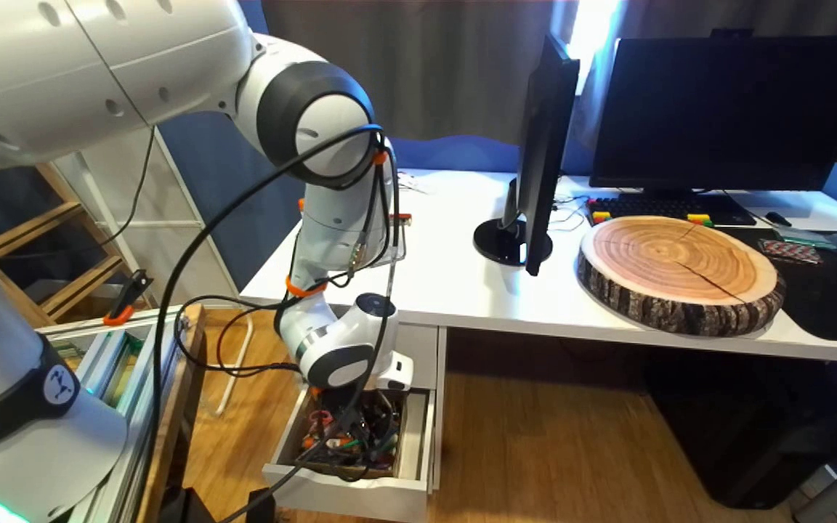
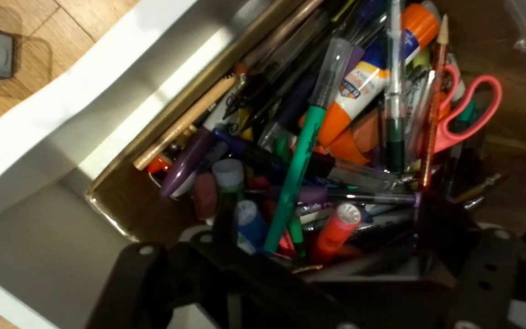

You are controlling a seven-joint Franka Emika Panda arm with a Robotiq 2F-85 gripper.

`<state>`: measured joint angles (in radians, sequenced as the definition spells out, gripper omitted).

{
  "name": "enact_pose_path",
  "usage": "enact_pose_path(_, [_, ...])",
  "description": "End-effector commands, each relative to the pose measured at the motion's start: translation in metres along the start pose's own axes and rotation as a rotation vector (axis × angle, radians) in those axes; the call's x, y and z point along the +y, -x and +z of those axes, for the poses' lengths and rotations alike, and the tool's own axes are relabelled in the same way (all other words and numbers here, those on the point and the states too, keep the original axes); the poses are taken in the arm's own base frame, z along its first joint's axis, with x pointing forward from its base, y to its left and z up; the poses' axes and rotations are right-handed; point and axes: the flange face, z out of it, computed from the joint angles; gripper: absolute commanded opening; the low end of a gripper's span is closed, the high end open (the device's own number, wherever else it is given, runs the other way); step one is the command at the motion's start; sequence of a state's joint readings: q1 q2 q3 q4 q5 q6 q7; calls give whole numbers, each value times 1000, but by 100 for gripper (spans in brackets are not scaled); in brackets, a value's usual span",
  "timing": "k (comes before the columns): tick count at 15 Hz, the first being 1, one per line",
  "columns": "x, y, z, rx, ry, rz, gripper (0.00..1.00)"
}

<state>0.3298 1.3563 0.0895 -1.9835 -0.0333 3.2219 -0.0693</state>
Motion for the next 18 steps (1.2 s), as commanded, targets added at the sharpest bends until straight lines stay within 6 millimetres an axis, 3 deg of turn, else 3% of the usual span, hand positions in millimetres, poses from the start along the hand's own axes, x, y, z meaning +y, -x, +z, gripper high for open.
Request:
enact_pose_path(1, [4,-10,21,5,-3,-3,100])
enact_pose_path(2, [5,-11,25,6,-3,-2,97])
enact_pose_path(3, [6,-12,28,6,-1,1,85])
enact_pose_path(7, [10,-15,39,3,5,18,55])
enact_pose_path(9, [13,-15,44,-3,0,31,45])
enact_pose_path(12, [16,-13,48,-5,1,44,42])
enact_pose_path(15, [19,-15,45,-3,-4,64,62])
enact_pose_path(16, [19,-14,41,-10,-10,75,73])
enact_pose_path(18, [19,-13,41,-21,-18,92,72])
